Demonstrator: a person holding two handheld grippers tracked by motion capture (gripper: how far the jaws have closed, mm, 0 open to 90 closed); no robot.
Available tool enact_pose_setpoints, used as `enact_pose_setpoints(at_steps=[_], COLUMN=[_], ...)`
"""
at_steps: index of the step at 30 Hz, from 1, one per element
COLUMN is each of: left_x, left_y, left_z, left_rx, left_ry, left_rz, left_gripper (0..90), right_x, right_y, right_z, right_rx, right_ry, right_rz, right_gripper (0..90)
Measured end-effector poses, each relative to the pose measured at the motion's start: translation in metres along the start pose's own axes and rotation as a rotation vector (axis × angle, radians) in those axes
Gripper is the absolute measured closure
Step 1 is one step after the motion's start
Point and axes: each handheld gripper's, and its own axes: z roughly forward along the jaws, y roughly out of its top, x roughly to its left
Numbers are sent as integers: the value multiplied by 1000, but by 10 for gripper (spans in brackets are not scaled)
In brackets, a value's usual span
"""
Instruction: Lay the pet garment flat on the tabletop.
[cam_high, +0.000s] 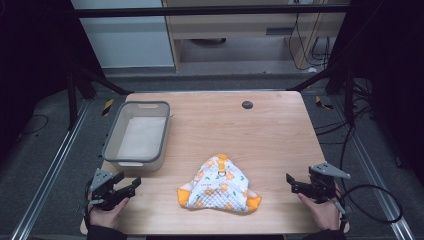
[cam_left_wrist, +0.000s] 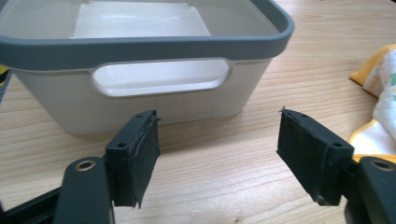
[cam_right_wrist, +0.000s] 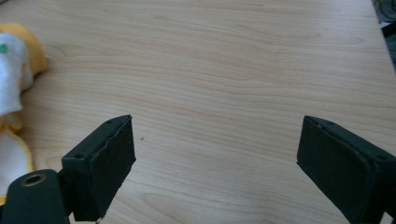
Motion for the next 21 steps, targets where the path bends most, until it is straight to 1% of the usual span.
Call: enact_pose_setpoints(at_steps=[1,2,3,5,6,8,9,10,11,16,18,19,21], left_x=[-1,-2,-3,-4,-5,-7,-8,-9,-9,-14,-15,-16,-18], left_y=[0,1,1,2,2,3,3,4,4,10,12,15,19], left_z=[0,-1,-2,-3,-5,-7,-8,-9,-9,-10,-10,-11,-12], left_rx=[0,-1,-3,-4,-7,-11,-12,-14,-14,-8,-12,-15,-21], left_ry=[-6,-12,-16,-19,-30,-38,-44,-50,-50,-79,-87,-94,-90], left_rz=[-3,-4,-6,-5,-5,-2,2,6,6,20,15,15,21], left_gripper=[301,302,305,309,320,329,334,334,334,335,336,339,346], right_x=[0,2,4,6,9,12,12,14,15,21,22,25,29], right_y=[0,0,0,0,0,0,0,1,2,9,10,12,17], right_z=[0,0,0,1,1,0,0,-1,-1,-3,-4,-4,-5], right_rx=[-1,2,4,3,-3,-7,-14,-17,-23,-46,-50,-51,-54], right_ry=[-1,3,15,20,25,37,36,43,45,65,68,79,89], right_rz=[-7,-1,-6,-14,-30,-29,-37,-30,-36,-50,-51,-57,-65], right_gripper=[117,127,141,147,168,179,182,187,188,190,191,190,189])
